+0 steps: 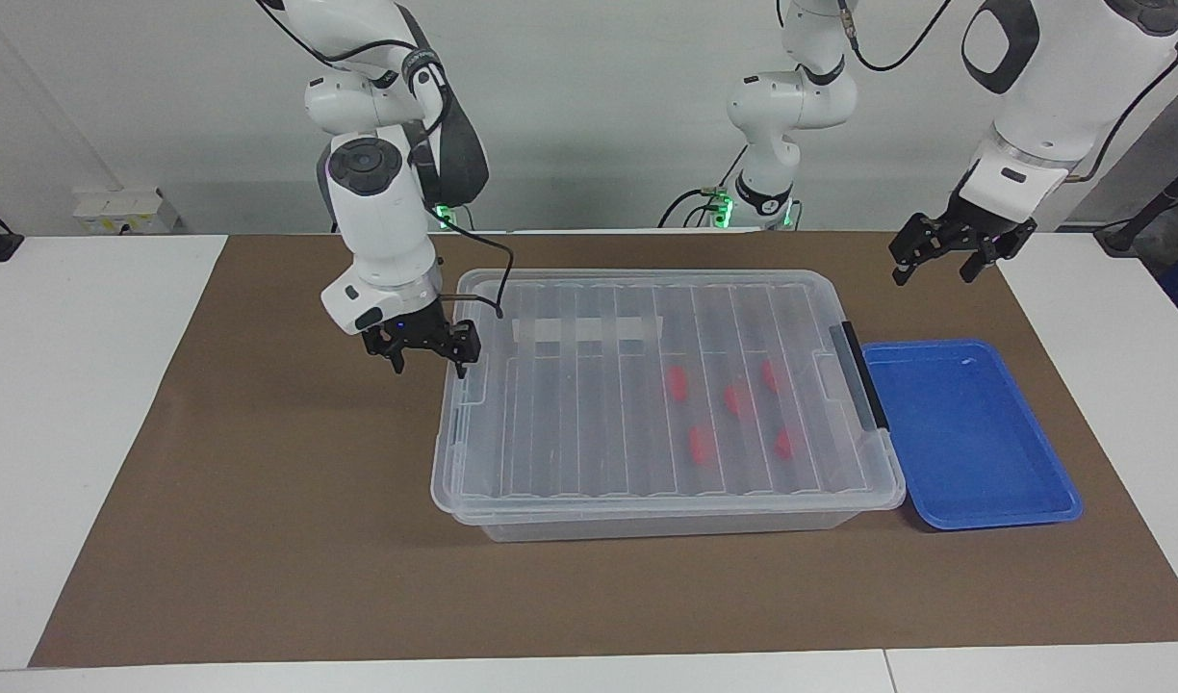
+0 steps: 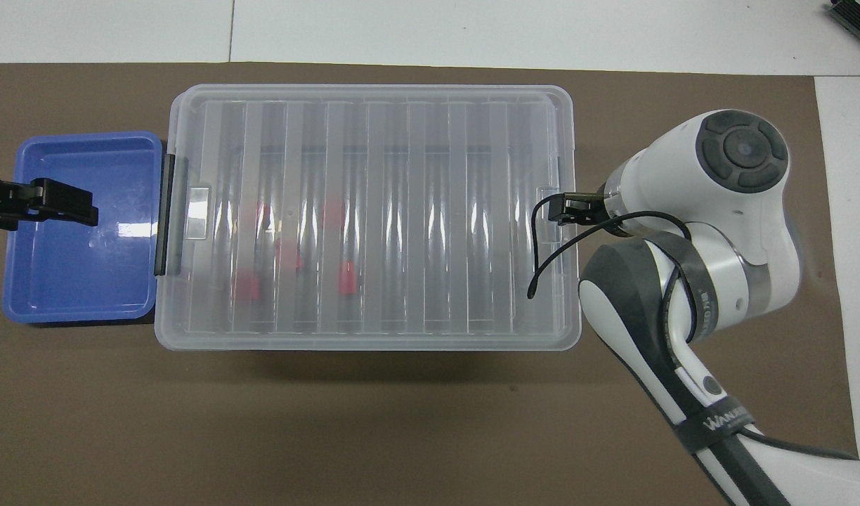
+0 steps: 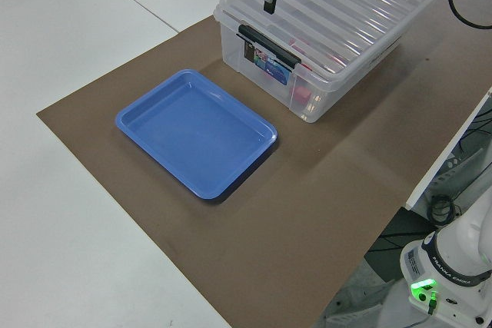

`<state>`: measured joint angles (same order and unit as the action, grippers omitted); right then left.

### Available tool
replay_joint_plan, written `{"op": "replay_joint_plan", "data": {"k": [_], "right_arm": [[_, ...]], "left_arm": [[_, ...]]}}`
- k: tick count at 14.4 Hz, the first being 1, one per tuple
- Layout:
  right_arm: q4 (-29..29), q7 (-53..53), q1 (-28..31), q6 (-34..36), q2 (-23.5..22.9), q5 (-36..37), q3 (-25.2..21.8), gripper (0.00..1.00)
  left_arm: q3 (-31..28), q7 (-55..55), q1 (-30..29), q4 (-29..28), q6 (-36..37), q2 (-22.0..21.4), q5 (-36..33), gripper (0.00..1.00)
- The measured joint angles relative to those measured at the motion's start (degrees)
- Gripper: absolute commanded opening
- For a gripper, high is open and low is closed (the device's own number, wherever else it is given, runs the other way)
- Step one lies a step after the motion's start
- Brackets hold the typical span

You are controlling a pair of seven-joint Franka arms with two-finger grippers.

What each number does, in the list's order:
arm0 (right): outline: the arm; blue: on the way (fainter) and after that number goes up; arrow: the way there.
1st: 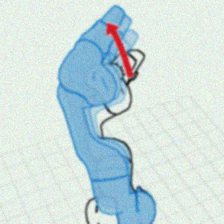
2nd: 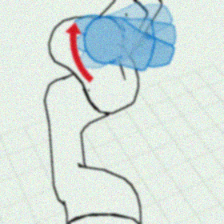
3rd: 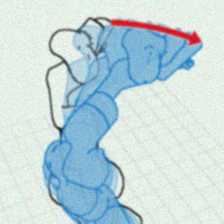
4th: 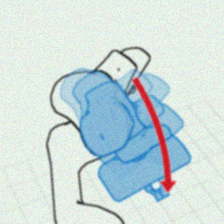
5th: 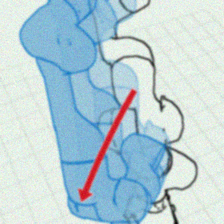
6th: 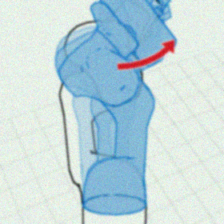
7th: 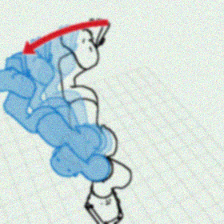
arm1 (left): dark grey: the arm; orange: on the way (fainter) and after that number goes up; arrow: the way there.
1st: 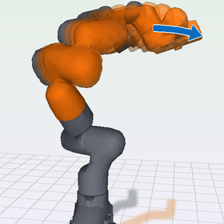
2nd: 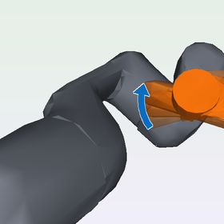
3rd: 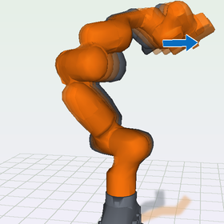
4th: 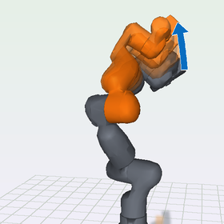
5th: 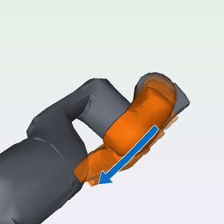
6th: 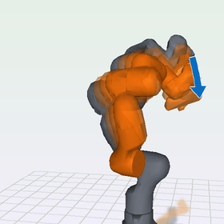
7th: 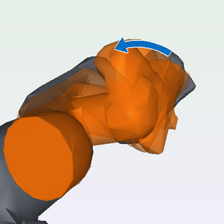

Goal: Place red block in blue tray from box
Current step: 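Slide the clear lid away from the blue tray with the right gripper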

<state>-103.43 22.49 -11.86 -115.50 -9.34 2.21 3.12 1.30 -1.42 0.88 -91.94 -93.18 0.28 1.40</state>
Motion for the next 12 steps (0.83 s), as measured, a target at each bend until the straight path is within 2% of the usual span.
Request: {"op": "replay_joint_plan", "data": {"k": [4,12], "right_arm": [[-0.1,-7.7,3.5,1.1,0.2,0.8,0.0,1.0],[-0.2,-27.7,11.2,3.3,0.4,1.5,-0.1,1.0]], "left_arm": [[0.0,0.0,0.0,0.0,0.0,0.0,0.0,1.0],[0.0,0.0,0.0,0.0,0.0,0.0,0.0,1.0]]}}
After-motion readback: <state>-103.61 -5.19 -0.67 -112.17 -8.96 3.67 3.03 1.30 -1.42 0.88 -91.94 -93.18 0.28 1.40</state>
